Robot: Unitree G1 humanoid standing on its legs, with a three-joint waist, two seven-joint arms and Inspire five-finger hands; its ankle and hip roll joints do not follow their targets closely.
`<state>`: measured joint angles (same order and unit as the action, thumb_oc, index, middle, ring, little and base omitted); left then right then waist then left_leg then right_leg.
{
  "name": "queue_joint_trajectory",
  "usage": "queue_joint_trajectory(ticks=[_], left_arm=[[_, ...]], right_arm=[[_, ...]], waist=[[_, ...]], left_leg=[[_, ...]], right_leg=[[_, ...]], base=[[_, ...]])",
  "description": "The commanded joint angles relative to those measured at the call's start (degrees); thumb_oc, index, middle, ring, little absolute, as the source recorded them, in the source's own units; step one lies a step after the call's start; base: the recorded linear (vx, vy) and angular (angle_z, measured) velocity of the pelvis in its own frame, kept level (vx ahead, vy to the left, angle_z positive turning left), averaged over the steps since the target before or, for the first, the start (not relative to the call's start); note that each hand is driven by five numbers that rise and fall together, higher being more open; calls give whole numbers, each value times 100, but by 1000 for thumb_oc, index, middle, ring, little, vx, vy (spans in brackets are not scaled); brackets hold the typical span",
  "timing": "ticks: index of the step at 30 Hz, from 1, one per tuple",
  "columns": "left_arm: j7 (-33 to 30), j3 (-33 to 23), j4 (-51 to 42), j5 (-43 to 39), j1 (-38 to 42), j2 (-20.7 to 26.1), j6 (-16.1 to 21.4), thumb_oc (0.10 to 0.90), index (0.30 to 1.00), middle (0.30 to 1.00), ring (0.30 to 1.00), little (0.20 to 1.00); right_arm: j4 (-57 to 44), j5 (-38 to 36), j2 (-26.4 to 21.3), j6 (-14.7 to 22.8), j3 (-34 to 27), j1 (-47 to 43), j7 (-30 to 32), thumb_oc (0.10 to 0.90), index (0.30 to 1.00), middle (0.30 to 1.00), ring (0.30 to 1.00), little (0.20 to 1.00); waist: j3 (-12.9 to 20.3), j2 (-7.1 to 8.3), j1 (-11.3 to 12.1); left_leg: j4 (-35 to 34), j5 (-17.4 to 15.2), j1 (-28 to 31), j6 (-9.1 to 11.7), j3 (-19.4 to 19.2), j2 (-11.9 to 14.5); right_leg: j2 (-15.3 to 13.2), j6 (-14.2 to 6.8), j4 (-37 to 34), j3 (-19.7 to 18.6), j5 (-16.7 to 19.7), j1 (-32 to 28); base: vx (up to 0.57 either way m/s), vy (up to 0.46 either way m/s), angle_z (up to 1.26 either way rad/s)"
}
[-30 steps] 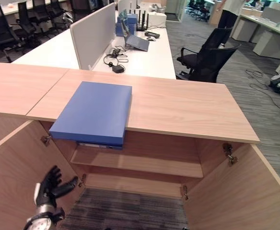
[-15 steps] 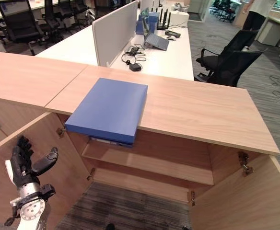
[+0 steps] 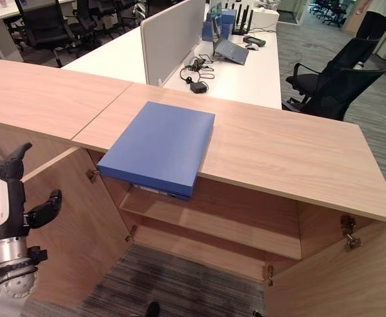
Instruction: Put the empty folder in the office cabinet
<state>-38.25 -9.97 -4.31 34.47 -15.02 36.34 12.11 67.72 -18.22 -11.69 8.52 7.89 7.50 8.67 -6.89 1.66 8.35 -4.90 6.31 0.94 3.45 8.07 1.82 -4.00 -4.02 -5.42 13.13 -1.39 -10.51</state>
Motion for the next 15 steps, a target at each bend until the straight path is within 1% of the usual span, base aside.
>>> queue_joint_trajectory(ticks=[1,2,6,7,10,14,15], left_arm=[[-273,-565,-803,547,499,679,333,800,900,900,900,900],[-271,-566,-805,548,493,683,334,800,900,900,900,900],[-88,-473,-1039,575,477,895,500,800,900,900,900,900],[-5,-437,-1110,563,494,1047,570,800,900,900,900,900],[151,-401,-1211,463,534,1248,678,800,900,900,900,900],[273,-255,-1273,261,631,1152,764,800,900,900,900,900],[350,-196,-1325,-17,672,987,824,800,900,900,900,900]], right_arm=[[-153,-110,-292,291,58,-161,-37,800,900,900,900,900],[-157,-111,-288,290,60,-154,-38,800,900,900,900,900],[-184,-100,-319,304,45,-124,-42,800,900,900,900,900],[-189,-103,-334,304,25,-119,-43,800,900,900,900,900],[-191,-109,-341,312,22,-102,-49,800,900,900,900,900],[-128,-93,-348,304,18,-137,-11,800,900,900,900,900],[-97,-98,-333,285,-5,-185,32,800,900,900,900,900]], waist=[[24,-6,-26],[28,-2,-27],[22,-66,-86],[21,-105,-110],[24,-164,-167],[13,-207,-214],[3,-236,-256]], left_leg=[[-10,-626,263,282,-53,296],[-10,-626,262,283,-52,297],[-10,-612,265,293,-32,301],[-10,-604,263,301,-31,301],[-10,-586,261,312,-19,307],[-10,-576,241,320,-15,320],[-10,-571,248,314,-37,323]], right_leg=[[-323,-374,42,128,-355,-97],[-322,-374,42,130,-355,-97],[-303,-366,42,122,-360,-105],[-295,-364,42,134,-365,-106],[-281,-352,42,130,-374,-104],[-271,-349,42,116,-378,-84],[-264,-342,42,77,-373,-67]], base=[[0,0,0],[0,0,0],[0,0,0],[0,0,0],[0,0,0],[0,0,0],[0,0,0]])
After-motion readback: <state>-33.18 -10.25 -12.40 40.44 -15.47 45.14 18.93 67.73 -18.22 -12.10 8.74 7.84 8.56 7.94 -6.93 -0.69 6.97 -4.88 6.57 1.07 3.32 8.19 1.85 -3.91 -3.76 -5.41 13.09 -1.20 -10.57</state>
